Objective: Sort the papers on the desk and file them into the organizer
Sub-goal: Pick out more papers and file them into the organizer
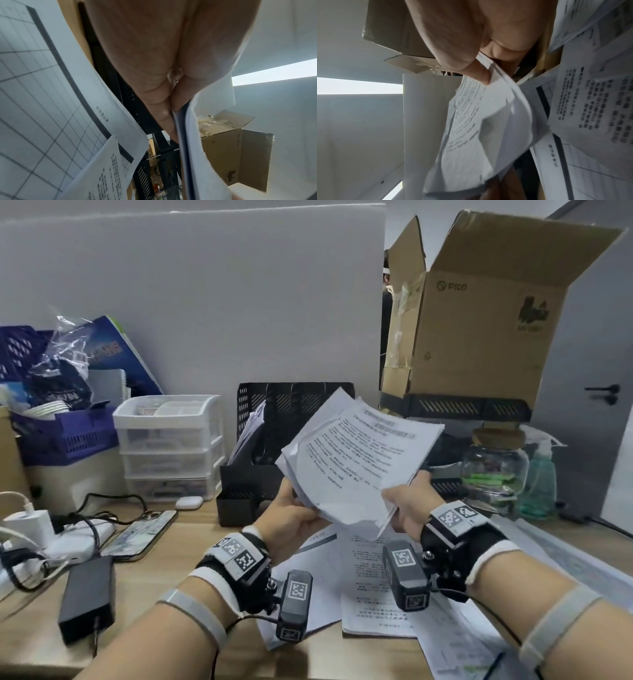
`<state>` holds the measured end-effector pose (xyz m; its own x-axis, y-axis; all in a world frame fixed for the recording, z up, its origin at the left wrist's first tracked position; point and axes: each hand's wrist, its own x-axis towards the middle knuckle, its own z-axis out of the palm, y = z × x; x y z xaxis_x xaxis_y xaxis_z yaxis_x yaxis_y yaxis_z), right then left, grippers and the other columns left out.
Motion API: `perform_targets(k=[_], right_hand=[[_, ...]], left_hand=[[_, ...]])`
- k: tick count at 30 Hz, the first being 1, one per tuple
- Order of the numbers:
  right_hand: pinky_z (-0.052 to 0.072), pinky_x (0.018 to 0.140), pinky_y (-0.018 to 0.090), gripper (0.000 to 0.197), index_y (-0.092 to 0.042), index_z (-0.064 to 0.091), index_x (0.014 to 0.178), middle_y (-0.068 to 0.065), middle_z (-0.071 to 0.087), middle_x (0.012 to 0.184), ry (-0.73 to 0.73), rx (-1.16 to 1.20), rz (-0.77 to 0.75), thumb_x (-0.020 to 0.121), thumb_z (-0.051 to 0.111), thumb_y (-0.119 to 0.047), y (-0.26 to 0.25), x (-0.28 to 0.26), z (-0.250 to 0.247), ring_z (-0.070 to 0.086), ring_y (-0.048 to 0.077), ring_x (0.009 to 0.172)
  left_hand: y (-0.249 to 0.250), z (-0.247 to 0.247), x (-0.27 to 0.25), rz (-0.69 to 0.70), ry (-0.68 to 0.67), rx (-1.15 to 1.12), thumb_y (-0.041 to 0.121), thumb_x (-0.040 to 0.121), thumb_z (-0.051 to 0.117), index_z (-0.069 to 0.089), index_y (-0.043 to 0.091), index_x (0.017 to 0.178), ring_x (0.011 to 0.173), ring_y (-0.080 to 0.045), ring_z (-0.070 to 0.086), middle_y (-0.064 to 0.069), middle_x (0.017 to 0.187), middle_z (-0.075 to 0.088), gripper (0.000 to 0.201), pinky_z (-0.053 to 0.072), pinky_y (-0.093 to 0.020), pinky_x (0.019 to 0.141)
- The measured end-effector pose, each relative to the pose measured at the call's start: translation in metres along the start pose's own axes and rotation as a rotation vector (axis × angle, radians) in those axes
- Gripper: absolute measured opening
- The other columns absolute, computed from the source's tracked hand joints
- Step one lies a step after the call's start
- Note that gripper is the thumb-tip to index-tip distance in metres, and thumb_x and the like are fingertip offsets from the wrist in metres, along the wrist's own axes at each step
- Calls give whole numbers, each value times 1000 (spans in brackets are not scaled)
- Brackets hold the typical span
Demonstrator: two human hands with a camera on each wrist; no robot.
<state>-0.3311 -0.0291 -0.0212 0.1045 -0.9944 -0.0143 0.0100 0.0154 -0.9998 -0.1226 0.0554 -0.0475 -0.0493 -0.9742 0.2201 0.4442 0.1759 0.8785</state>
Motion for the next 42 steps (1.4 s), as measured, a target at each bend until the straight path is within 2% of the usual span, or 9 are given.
perform_targets(k=[6,9,17,25,28,30,33,38,42], right_hand=[[57,90,52,49,-17,63,111,6,73,110,109,-271,-246,62,65,-16,0,45,-30,69,33,105],[56,93,51,39,-22,68,107,1,75,111,59,-264,-320,73,60,-5,-23,9,-24,69,28,105],[55,91,55,43,-27,52,116,1,68,118,-57,-306,-453,75,56,-17,-34,-2,1,64,27,110],[48,99,55,32,-7,33,118,16,54,123,79,-351,-285,96,53,-19,-67,8,15,58,35,113],[52,86,45,38,-7,32,115,17,52,120,156,-437,-276,92,61,-16,-79,14,20,58,32,105],[49,95,47,59,-11,32,122,17,46,129,221,-550,-310,82,72,-27,-90,24,27,55,33,111],[51,98,50,92,-22,34,136,7,49,133,2,-652,-301,64,78,-59,-116,30,48,56,27,119],[58,88,51,74,-19,55,115,5,67,118,-433,-505,-212,65,76,-67,-166,9,108,65,27,109],[62,77,51,32,-2,50,119,23,70,107,-311,-336,-260,94,62,-19,-193,18,148,75,35,88]], left_hand=[[41,-6,-8,-24,-48,142,-7,67,61,54,15,137,119,-33,67,-13,131,70,73,53,-53,102],[65,-13,-4,-84,-69,255,9,90,55,52,18,143,130,-37,59,-14,140,64,54,45,-58,110],[63,-9,29,115,233,584,8,101,55,52,8,129,115,-30,69,-13,130,69,28,53,-57,102],[50,-2,23,218,98,648,3,99,58,42,23,139,123,-24,66,-6,137,64,48,57,-48,99],[51,-5,31,246,143,753,-2,98,54,43,23,134,121,-24,66,-5,135,65,44,58,-47,96],[55,-8,38,283,241,854,-1,99,51,45,25,125,120,-26,66,-4,132,65,37,58,-50,97],[69,-11,45,335,390,1023,1,100,44,45,35,116,112,-24,67,3,121,68,38,57,-41,98],[85,-7,48,589,434,1293,4,97,46,48,36,123,81,-22,70,4,91,70,41,61,-38,73],[92,-17,57,706,471,1297,-1,94,53,45,32,144,73,-17,62,2,92,61,61,54,-29,69]])
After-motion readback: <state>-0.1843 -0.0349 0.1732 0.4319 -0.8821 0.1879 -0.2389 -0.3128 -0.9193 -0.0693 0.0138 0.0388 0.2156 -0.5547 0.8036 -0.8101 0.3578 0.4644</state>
